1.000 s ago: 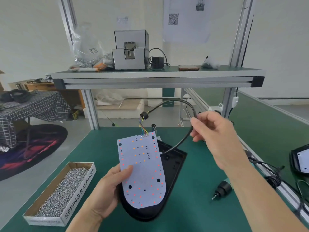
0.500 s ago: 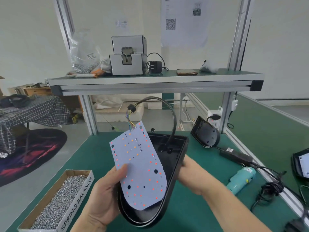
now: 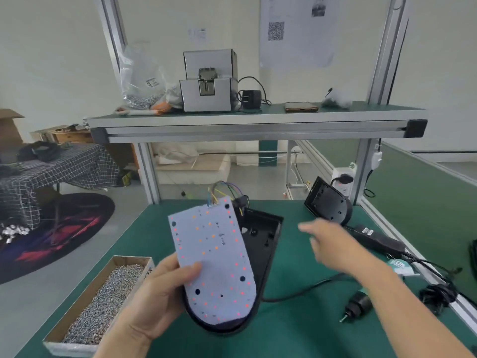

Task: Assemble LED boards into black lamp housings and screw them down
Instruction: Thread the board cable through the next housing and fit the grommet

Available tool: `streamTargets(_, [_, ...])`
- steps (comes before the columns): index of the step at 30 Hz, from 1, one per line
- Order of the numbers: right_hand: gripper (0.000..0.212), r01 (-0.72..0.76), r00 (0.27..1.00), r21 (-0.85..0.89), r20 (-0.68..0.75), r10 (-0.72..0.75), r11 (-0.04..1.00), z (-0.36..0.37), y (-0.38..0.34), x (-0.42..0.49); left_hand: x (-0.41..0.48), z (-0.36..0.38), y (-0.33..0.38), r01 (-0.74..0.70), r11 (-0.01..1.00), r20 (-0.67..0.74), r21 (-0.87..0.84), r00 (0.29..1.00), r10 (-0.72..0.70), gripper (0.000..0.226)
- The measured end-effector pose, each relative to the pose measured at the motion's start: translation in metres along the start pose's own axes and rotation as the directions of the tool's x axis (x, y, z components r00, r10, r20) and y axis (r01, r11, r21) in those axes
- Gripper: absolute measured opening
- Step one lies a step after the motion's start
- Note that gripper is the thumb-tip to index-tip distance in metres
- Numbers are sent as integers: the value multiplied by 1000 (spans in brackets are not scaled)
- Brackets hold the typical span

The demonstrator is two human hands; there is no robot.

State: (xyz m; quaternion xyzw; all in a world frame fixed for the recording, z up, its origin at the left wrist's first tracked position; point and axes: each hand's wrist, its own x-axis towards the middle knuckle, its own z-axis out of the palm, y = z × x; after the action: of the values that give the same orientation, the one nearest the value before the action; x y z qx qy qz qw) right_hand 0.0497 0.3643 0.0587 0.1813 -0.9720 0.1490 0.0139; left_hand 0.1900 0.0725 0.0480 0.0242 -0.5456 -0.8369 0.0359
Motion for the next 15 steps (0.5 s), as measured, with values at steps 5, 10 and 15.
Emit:
streamTargets(5, [43,407,914,491,-212,-347,771,-80,-75,-6,-1,3,-20,47,993,104,108,993,-58,34])
streamTargets(10, [33,489,870,157,-160,-466,858,-74,-107,-5,4,0,-26,26,994,115,104,993,-38,44])
streamTargets(15, [18,506,862,240,-190,-471,829,-51,-105,-10,9,4,-34,-72,995,4,71,997,72,37])
